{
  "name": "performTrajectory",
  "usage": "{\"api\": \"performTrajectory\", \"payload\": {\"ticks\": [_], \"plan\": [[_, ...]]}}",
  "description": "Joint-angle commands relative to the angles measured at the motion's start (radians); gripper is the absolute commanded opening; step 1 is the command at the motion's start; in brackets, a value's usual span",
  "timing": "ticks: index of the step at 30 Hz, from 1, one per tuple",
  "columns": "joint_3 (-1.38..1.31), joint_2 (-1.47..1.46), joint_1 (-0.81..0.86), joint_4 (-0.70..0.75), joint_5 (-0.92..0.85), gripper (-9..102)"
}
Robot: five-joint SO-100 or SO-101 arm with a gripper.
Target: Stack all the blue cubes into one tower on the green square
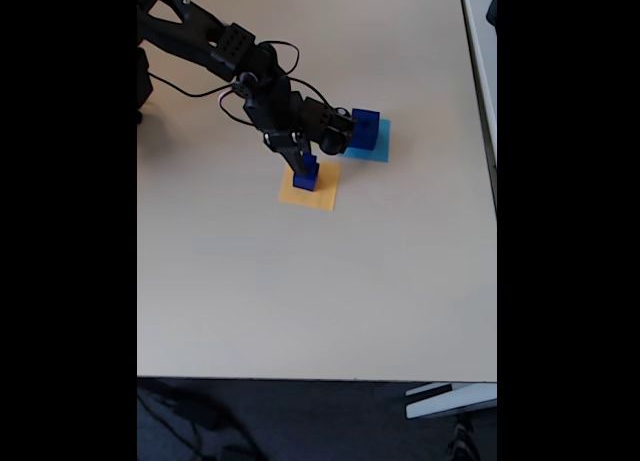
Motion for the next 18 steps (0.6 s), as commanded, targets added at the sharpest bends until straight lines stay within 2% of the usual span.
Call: {"api": "performTrajectory", "payload": {"ticks": [1, 13, 18], "plan": [[-0.029, 0.081, -0.014, 0.011, -0.012, 21], [-0.058, 0.098, -0.038, 0.012, -0.002, 27], [-0.058, 0.097, -0.041, -0.037, -0.009, 28]]}}
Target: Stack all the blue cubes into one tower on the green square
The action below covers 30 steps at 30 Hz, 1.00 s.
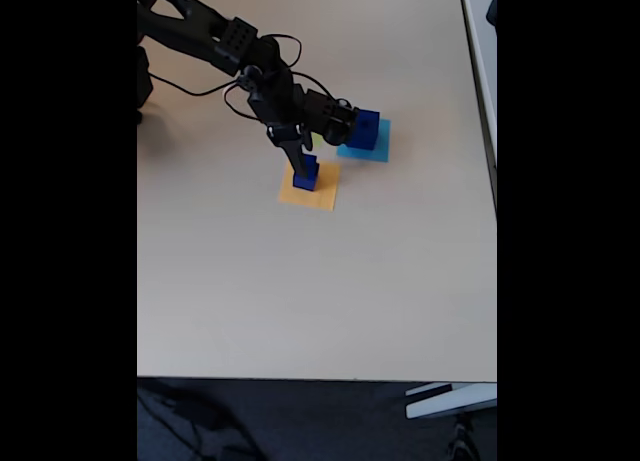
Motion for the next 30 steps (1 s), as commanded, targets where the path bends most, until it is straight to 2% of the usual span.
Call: {"api": "performTrajectory", "payload": {"ticks": [1, 12, 19, 25, 30], "plan": [[-0.051, 0.094, 0.000, -0.055, -0.003, 29], [-0.031, 0.109, -0.009, -0.137, -0.043, 30], [-0.164, 0.094, -0.061, -0.204, -0.095, 30], [-0.195, 0.087, -0.147, -0.288, -0.002, 29], [-0.201, 0.084, -0.230, -0.249, 0.117, 29]]}}
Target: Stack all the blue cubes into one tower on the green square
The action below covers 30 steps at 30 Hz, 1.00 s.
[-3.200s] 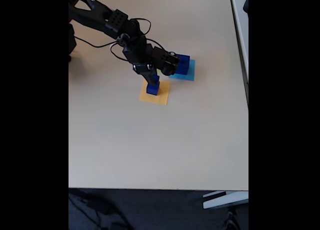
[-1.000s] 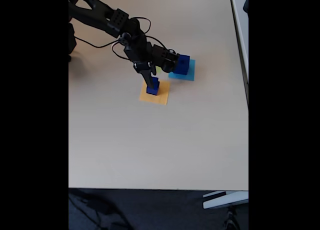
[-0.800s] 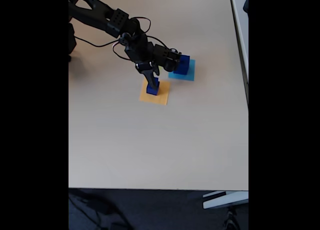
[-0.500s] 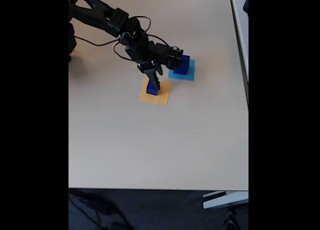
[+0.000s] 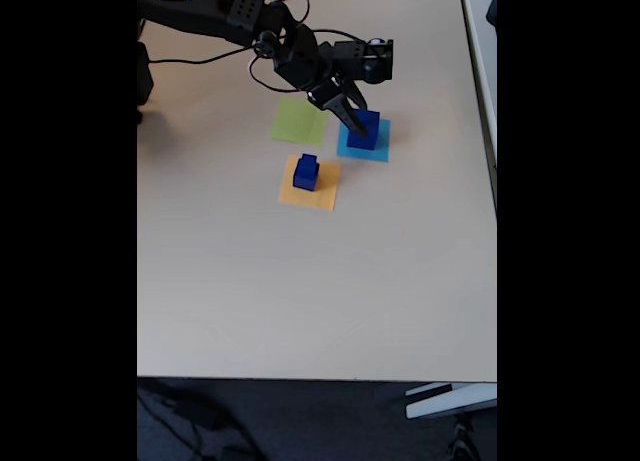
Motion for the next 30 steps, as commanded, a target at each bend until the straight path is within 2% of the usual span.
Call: {"api": "performTrajectory", "payload": {"ticks": [1, 8, 16, 30], "plan": [[-0.064, 0.072, -0.054, 0.015, 0.092, 29], [-0.052, 0.003, -0.115, -0.044, 0.183, 28], [-0.048, -0.040, -0.097, -0.123, 0.110, 28], [0.008, -0.126, -0.078, -0.210, 0.120, 25]]}}
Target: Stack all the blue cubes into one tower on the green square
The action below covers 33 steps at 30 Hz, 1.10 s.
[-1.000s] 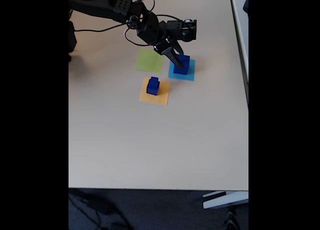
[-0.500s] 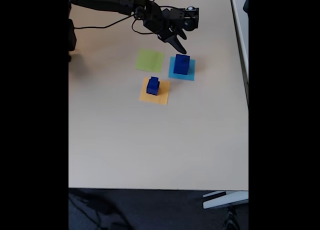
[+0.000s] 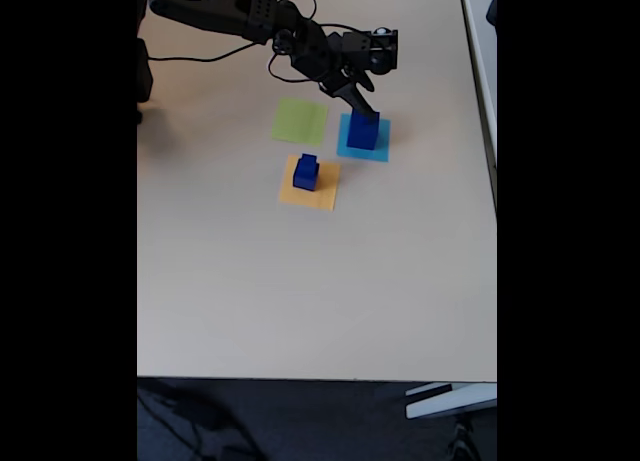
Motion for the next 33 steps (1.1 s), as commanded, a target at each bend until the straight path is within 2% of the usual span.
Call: {"api": "performTrajectory", "payload": {"ticks": [1, 16, 33], "plan": [[-0.005, 0.015, 0.015, -0.031, -0.002, 25], [0.140, 0.021, 0.038, -0.184, -0.041, 23], [0.163, 0.006, 0.040, -0.227, -0.026, 19]]}}
